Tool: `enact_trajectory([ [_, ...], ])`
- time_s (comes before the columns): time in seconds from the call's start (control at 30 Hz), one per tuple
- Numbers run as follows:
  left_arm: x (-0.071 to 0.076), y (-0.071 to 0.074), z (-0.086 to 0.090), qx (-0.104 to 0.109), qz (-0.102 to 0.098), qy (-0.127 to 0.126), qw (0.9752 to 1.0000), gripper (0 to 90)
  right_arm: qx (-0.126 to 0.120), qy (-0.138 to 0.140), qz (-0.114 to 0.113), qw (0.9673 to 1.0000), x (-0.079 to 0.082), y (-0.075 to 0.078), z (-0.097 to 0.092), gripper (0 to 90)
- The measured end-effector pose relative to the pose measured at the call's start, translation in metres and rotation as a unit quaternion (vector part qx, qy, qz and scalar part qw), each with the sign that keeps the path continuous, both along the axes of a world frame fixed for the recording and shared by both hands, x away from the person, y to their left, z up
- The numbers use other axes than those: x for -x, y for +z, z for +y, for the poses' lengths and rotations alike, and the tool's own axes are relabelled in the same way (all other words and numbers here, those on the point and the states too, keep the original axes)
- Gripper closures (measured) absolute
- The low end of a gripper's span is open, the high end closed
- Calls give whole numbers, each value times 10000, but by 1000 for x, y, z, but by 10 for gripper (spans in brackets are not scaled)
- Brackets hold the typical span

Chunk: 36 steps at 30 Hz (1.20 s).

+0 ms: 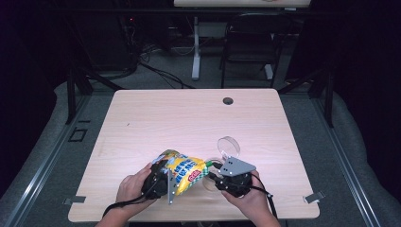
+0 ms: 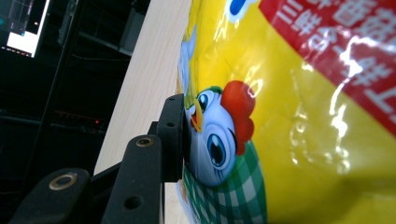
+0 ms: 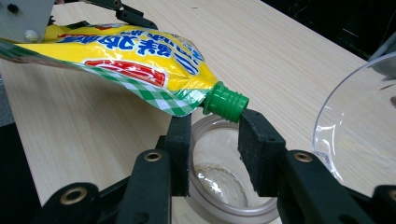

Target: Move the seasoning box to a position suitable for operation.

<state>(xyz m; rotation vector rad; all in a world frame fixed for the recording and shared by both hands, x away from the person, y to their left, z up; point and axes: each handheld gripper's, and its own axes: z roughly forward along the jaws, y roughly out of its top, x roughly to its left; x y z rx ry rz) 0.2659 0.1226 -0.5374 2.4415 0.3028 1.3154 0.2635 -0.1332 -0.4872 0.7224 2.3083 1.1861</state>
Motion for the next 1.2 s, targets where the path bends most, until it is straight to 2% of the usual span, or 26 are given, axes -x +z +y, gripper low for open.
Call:
enact_trajectory([
  [0.17, 1, -2, -1, -29, -16, -20, 10000, 640, 13, -28, -2, 10000, 2, -2, -1, 649],
  [0.5, 1, -4, -3, -276, -197, -57, 9994, 640, 8, -72, 50, 10000, 4, -9, -2, 643],
  [0.7, 2, -2, -3, -355, -293, -65, 9989, 640, 46, -81, 16, 10000, 4, -10, -3, 637],
  [0.9, 1, -2, -4, -543, -317, -92, 9980, 640, 290, -107, -138, 9994, 5, -11, -1, 608],
  [1.0, 1, -1, -3, -622, -284, -100, 9976, 640, 526, -86, -361, 9979, 6, -12, 3, 585],
  [1.2, 0, 2, -2, -663, -232, -120, 9975, 640, 652, -31, -535, 9964, 7, -12, 6, 580],
])
